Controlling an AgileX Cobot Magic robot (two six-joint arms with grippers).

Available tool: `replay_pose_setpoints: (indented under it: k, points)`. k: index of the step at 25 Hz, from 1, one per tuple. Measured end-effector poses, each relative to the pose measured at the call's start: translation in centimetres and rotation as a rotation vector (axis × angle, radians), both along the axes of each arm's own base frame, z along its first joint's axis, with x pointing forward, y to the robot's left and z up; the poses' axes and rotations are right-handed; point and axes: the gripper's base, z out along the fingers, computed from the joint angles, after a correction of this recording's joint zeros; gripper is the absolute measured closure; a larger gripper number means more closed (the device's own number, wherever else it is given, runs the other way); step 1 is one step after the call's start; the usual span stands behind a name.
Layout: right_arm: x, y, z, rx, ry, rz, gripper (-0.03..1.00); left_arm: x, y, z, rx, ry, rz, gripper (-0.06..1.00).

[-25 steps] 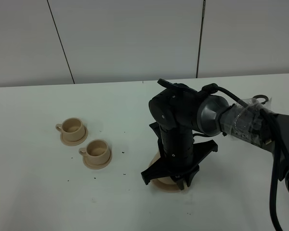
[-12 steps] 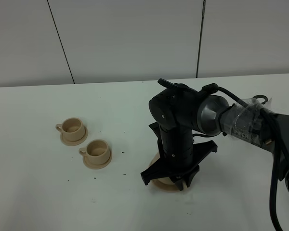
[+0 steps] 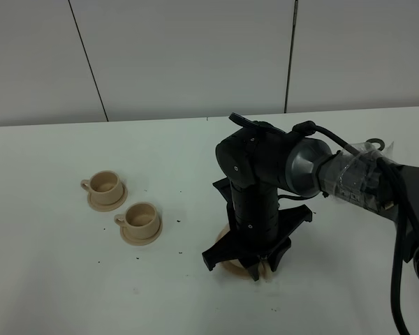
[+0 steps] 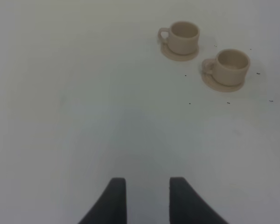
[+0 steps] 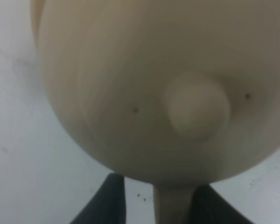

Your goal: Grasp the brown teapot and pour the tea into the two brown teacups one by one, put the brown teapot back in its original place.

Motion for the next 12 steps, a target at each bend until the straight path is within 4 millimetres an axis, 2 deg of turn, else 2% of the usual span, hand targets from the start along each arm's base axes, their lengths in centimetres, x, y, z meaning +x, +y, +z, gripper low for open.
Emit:
replay_pose_setpoints:
  k: [12]
  points:
    - [0.28, 0.22, 0.60, 0.010, -0.012, 0.033, 0.68, 0.00, 0.00, 0.00, 0.000, 0.000, 0.000, 0.65]
